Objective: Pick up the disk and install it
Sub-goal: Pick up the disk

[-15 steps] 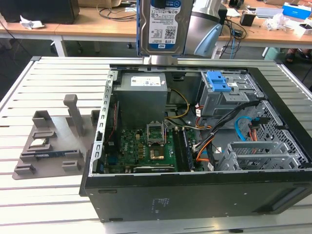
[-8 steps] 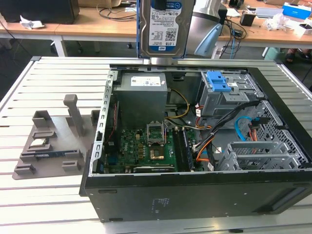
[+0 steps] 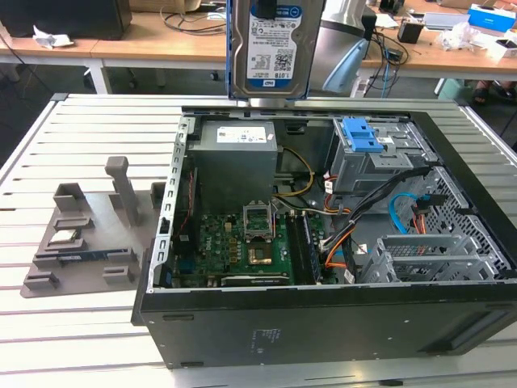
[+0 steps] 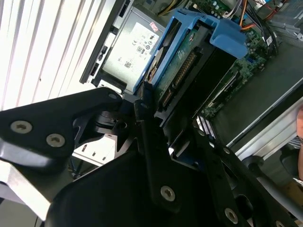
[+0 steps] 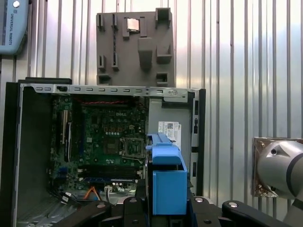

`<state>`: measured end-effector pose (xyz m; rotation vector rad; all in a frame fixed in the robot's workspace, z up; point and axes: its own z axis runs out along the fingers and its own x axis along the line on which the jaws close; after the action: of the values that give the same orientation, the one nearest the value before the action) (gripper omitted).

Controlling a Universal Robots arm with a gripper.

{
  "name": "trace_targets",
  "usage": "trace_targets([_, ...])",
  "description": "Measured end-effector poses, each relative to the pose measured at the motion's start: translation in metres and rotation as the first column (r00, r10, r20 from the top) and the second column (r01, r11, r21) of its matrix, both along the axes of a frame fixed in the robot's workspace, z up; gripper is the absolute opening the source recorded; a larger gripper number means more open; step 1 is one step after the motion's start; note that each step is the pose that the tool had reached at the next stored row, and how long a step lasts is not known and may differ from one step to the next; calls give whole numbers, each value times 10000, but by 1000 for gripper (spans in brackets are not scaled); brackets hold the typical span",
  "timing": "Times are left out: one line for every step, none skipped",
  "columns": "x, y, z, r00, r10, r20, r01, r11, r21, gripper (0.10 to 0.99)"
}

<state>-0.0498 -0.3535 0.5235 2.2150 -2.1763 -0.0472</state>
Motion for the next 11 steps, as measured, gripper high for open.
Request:
trace_targets([0,-15,-1,10000,0,0,0,10000,0,365])
trace_targets([0,-39,-2,10000,0,-1,0,10000,-1,365])
trace_targets([0,-59,-4,10000,0,0,0,10000,0,365])
trace_targets([0,-77,-5,10000,0,0,0,10000,0,365])
trace_targets([0,-96,-5,10000,0,-1,0,10000,0,365])
trace_targets([0,-111,-6,10000,1,-1,-1,10000,0,365])
trace_targets([0,-121,-7,10000,1,-1,-1,10000,0,365])
trace_targets([0,-139,-8,10000,0,-1,0,10000,0,365])
trace_targets([0,-163,-9,10000,0,-1,0,10000,-1,365])
trace_targets([0,-182,-10,10000,0,0,0,10000,0,365])
trace_targets([0,-192,-11,10000,1,0,-1,10000,0,365])
